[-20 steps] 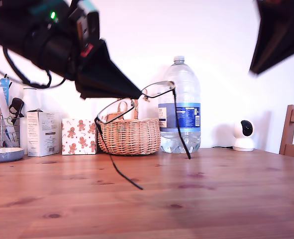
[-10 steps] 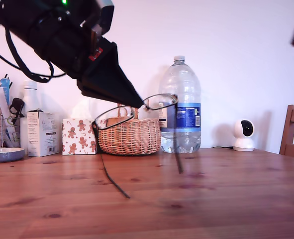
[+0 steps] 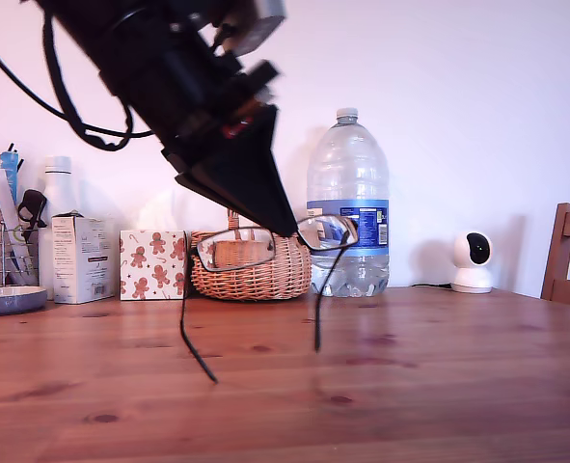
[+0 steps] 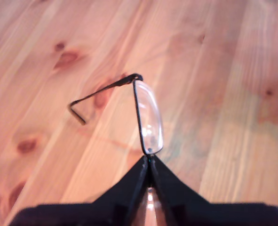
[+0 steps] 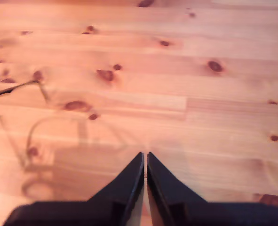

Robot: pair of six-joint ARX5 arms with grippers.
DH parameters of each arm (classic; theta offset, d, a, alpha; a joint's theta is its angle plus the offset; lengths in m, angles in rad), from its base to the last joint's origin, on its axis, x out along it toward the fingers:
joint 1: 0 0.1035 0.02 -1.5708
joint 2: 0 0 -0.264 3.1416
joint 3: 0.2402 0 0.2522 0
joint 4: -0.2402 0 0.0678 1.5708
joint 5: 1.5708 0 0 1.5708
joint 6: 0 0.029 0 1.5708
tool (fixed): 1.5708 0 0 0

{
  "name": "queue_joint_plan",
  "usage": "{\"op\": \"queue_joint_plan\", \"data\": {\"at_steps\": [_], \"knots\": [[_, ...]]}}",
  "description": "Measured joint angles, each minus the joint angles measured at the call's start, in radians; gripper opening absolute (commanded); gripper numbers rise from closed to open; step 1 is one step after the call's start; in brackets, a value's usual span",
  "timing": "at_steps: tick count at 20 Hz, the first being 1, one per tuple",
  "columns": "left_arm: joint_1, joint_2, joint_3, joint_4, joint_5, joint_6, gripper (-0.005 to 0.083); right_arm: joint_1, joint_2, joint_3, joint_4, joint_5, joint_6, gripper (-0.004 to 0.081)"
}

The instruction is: Pick up the glasses and open them, then place them back on the table

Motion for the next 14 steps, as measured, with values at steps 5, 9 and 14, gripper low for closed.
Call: {"op": "queue_joint_plan", "data": {"at_steps": [5, 9, 14], "knots": [[-0.09, 0.0, 0.0, -0.018, -0.237, -0.231, -0.0021, 0.0, -0.004, 0.0, 0.001, -0.008, 0.001, -0.0013], [-0.129, 0.0, 0.0, -0.037, -0.391, -0.34, -0.0021, 0.0, -0.004, 0.0, 0.001, -0.011, 0.005, -0.0013], [-0.14, 0.013, 0.0, -0.036, -0.441, -0.497, -0.0021, 0.0, -0.005, 0.0, 0.002, -0.011, 0.004, -0.0013]]}}
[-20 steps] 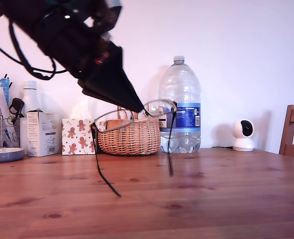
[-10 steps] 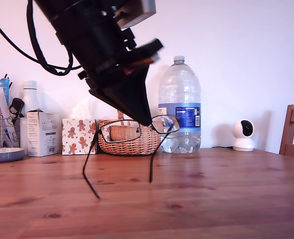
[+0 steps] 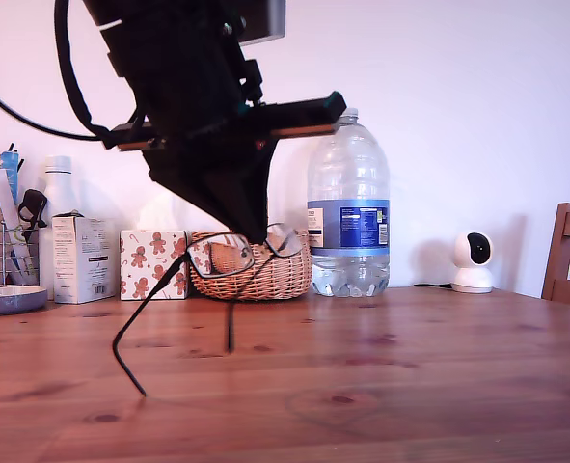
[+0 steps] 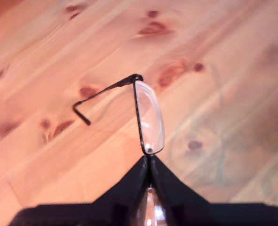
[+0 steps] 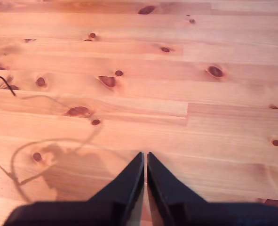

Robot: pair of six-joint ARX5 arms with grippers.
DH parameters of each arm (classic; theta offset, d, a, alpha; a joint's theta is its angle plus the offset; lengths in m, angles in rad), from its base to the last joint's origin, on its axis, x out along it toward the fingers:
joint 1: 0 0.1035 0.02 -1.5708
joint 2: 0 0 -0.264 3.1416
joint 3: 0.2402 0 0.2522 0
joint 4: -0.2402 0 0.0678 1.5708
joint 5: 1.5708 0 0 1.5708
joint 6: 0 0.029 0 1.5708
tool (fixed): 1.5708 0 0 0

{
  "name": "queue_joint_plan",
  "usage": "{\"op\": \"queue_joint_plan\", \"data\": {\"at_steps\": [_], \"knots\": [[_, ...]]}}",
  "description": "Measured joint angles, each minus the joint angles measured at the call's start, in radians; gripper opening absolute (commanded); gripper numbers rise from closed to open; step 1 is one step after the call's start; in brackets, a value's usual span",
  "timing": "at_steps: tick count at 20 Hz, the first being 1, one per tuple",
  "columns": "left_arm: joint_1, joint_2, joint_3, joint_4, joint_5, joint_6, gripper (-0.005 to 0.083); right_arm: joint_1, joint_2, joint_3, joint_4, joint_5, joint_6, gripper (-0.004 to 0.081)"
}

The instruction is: Pick up the glasses and open them, then place them back on the table

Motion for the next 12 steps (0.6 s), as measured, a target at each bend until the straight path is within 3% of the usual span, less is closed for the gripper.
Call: {"op": "queue_joint_plan", "data": {"at_steps": [8, 12], "knots": [[-0.074, 0.146, 0.0, 0.055, 0.003, -0.043, -0.0021, 0.0, 0.0, 0.0, 0.0, 0.0, 0.0, -0.0013], [-0.081, 0.146, 0.0, 0.073, 0.069, -0.093, -0.0021, 0.0, 0.0, 0.0, 0.0, 0.0, 0.0, -0.0013]]}}
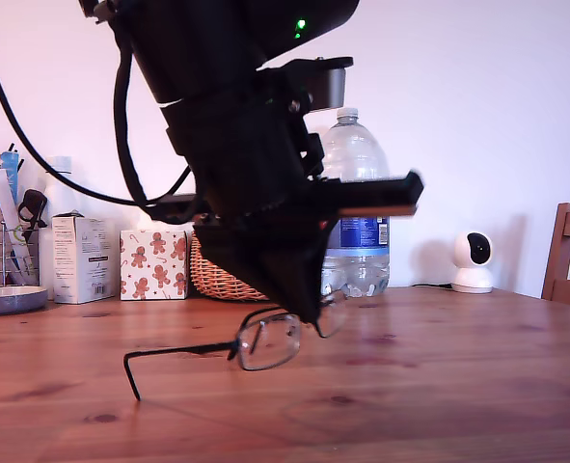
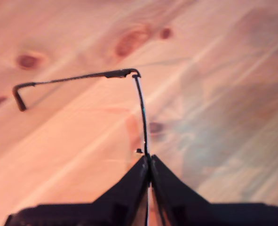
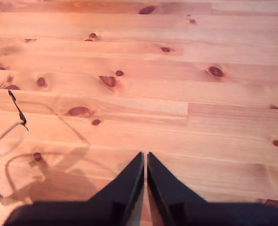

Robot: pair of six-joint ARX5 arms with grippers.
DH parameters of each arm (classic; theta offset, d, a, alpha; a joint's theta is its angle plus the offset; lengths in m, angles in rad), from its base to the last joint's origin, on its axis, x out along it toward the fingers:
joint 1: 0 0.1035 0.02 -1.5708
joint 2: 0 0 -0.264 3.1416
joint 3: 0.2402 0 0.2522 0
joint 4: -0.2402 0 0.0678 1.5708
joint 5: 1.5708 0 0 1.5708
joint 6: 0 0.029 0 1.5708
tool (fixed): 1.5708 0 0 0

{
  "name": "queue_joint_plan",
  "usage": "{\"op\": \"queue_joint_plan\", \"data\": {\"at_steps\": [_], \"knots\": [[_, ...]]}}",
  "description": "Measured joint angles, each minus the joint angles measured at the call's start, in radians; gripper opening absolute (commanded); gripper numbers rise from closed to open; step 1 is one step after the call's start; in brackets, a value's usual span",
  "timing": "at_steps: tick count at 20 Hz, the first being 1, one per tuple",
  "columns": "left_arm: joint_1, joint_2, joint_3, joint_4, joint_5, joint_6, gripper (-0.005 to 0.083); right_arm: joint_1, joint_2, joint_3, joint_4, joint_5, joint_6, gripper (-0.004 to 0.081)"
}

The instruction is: Pick up the glasses and open them, then place them back on the table

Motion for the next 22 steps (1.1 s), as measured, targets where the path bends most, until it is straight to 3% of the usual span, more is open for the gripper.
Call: {"op": "queue_joint_plan", "data": {"at_steps": [14, 16, 20, 22], "knots": [[-0.002, 0.091, 0.0, 0.069, 0.12, -0.026, -0.0012, 0.0, -0.001, 0.0, 0.0, 0.0, 0.0, -0.0013], [-0.002, 0.091, 0.0, 0.094, 0.146, -0.026, 0.0034, 0.0, -0.001, 0.0, 0.001, 0.001, 0.0, -0.0013], [-0.001, 0.091, 0.0, 0.114, 0.159, -0.023, 0.0237, 0.0, -0.001, 0.0, 0.0, 0.003, 0.0, -0.0013], [0.003, 0.091, 0.0, 0.114, 0.159, -0.011, 0.0251, 0.0, -0.001, 0.0, 0.001, 0.003, 0.0, -0.0013]]}}
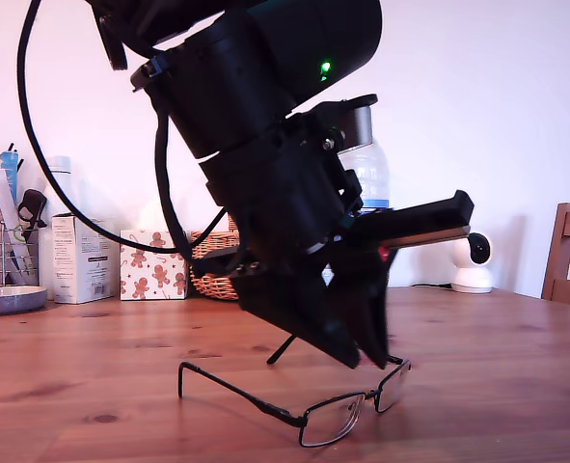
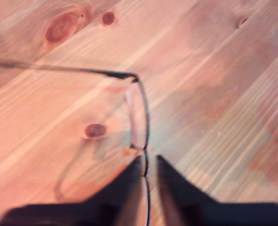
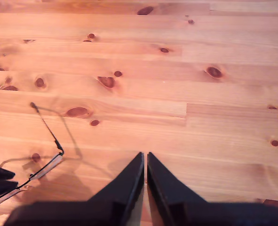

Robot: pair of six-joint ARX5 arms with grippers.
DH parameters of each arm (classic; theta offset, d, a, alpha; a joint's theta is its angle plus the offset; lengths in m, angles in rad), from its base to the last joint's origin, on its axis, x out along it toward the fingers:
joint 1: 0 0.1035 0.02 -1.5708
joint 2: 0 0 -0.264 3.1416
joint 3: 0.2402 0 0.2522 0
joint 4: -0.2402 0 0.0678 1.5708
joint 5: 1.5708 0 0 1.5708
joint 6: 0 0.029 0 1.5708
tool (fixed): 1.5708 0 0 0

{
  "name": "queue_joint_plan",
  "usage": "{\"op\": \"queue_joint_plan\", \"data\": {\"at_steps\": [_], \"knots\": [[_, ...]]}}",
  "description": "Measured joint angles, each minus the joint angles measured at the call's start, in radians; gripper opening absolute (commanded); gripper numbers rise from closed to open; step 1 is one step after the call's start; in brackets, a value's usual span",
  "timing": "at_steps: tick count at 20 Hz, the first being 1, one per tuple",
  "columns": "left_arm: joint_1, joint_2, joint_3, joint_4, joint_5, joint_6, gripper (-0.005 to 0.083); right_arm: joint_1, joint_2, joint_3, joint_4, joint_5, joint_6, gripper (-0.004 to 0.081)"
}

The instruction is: Pick up the glasses and open them, then place them back on the table

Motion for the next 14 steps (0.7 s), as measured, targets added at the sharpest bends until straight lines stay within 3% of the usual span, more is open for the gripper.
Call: {"op": "queue_joint_plan", "data": {"at_steps": [6, 9, 13, 14], "knots": [[0.028, -0.034, 0.0, 0.001, 0.0, 0.098, 0.0235, 0.0, 0.0, 0.0, 0.0, 0.0, 0.0, -0.0012], [0.053, -0.149, 0.0, -0.002, 0.0, 0.168, 0.0009, 0.0, 0.0, 0.0, 0.005, 0.0, 0.0, -0.0012], [0.09, -0.264, 0.007, -0.033, -0.004, 0.396, -0.0021, 0.0, 0.0, 0.0, 0.067, 0.0, 0.034, -0.0012], [0.103, -0.269, 0.008, -0.035, 0.0, 0.407, -0.0021, 0.0, 0.0, 0.0, 0.111, 0.0, 0.028, -0.0012]]}}
